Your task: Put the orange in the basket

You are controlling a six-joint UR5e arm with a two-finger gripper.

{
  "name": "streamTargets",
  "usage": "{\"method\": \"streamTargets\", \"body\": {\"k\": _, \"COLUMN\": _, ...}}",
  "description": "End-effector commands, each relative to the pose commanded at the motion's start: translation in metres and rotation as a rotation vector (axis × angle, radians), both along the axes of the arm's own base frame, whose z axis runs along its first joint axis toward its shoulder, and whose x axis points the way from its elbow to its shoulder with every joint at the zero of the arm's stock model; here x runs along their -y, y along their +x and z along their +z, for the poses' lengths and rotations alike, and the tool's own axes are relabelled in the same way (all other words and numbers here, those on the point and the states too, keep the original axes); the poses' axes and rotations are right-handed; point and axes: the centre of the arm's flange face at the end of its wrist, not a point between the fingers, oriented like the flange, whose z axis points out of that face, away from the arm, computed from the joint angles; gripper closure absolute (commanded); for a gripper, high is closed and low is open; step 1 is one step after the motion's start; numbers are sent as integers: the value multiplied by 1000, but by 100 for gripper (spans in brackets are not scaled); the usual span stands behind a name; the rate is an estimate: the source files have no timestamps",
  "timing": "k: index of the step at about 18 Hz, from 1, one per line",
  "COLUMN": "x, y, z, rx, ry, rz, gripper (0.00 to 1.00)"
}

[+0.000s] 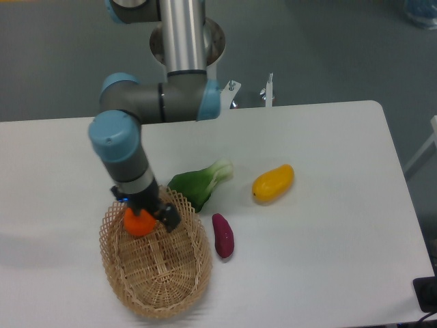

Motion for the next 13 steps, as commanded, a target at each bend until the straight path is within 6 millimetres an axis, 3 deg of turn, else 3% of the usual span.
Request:
{"method": "streamTargets", "body": {"k": 6, "x": 68, "y": -114, "z": 11, "rx": -17, "ry": -36, "rz": -58, "gripper": 0}}
{"method": "streamTargets", "body": {"k": 13, "x": 136, "y": -187, "z": 7, "rx": -8, "ry": -75, "rz": -184, "gripper": 0}}
